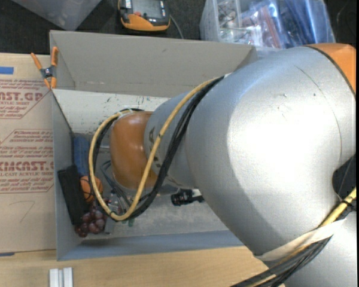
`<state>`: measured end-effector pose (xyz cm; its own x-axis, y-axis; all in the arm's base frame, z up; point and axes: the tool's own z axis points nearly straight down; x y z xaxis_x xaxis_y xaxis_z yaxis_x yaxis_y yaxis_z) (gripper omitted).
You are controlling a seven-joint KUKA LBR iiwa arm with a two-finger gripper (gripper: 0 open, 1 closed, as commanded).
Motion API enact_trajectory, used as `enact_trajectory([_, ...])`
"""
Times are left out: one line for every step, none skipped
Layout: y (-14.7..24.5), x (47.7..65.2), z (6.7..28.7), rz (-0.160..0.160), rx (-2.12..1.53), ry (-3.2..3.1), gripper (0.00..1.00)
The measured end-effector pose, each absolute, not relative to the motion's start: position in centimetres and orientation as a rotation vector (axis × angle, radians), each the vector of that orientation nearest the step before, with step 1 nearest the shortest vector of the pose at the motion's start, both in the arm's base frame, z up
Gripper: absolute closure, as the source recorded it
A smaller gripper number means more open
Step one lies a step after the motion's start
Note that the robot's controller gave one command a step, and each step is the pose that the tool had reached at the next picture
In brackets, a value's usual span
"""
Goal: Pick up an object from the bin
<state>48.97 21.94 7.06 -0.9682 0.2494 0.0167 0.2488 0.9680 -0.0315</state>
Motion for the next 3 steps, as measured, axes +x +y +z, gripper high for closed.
enact_trajectory([22.0, 49.0, 7.0, 0.048, -0.391, -3.095, 1.00])
enact_trajectory([21.9, 48.9, 7.9, 0.052, -0.390, -3.091, 1.00])
enact_trajectory([21.8, 48.9, 8.3, 0.053, -0.391, -3.091, 1.00])
